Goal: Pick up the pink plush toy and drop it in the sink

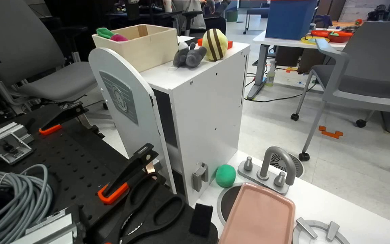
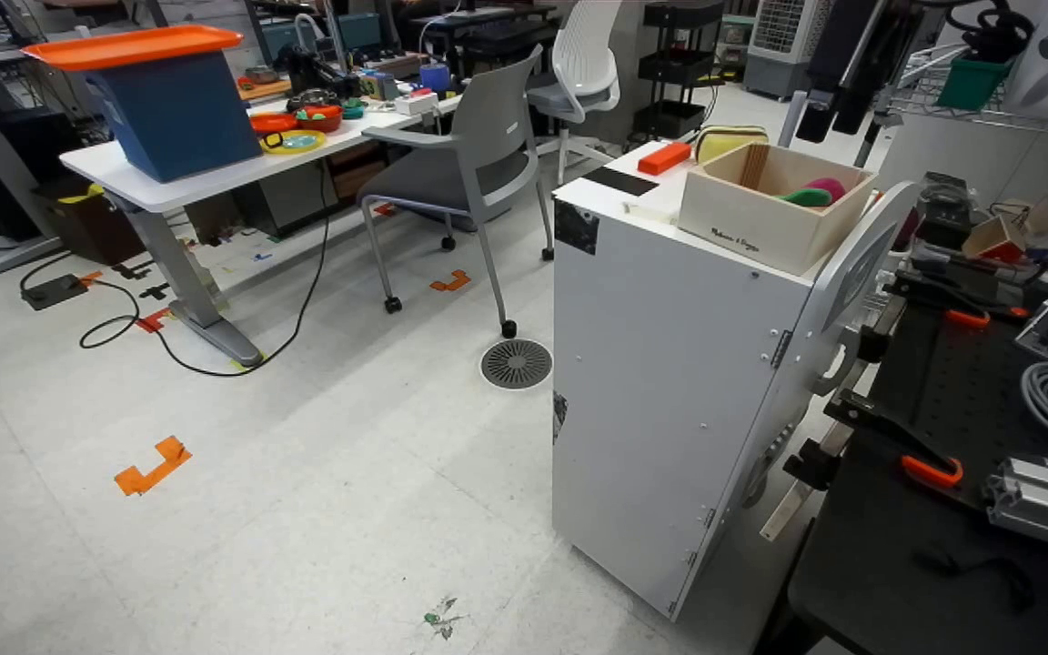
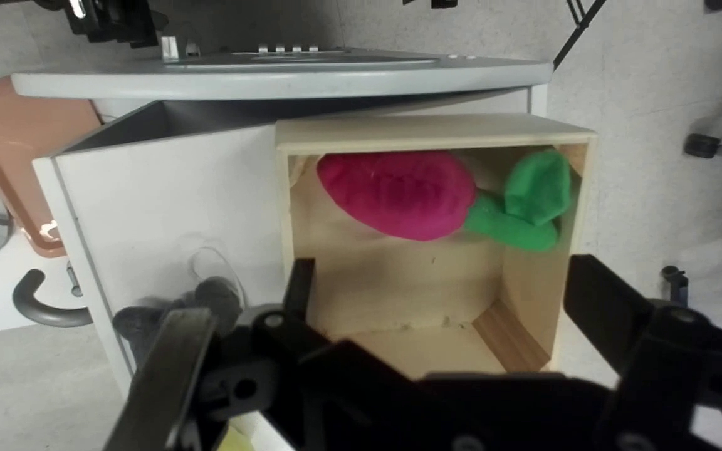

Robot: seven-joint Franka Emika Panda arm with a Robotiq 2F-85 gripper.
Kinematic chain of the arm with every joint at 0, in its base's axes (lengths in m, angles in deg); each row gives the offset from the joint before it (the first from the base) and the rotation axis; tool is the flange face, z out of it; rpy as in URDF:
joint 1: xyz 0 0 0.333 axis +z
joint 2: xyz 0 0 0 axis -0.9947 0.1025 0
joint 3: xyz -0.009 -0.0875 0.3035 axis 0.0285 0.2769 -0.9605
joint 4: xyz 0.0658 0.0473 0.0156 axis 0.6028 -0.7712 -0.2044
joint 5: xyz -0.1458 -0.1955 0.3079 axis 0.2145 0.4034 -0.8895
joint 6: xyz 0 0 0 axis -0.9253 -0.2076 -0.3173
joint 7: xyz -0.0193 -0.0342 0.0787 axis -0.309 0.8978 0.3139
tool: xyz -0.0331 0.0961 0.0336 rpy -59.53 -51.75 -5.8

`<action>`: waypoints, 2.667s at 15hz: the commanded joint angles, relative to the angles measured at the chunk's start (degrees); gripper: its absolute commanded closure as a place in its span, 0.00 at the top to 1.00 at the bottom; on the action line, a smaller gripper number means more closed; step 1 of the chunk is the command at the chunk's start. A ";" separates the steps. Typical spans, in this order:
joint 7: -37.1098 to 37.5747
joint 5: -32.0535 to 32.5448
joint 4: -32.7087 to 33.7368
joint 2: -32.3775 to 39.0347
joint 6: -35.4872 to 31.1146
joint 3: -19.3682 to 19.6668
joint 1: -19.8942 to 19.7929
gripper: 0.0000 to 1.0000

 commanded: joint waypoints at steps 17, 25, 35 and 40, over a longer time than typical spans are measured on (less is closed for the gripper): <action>-2.75 -2.15 2.23 5.87 -0.43 0.51 -0.24 1.00; -2.50 -1.83 2.46 7.73 -0.62 0.45 -0.44 1.00; -2.62 -1.71 3.08 8.59 -0.43 0.33 -0.61 0.19; -2.74 -1.69 3.24 8.26 -0.46 0.29 -0.60 0.11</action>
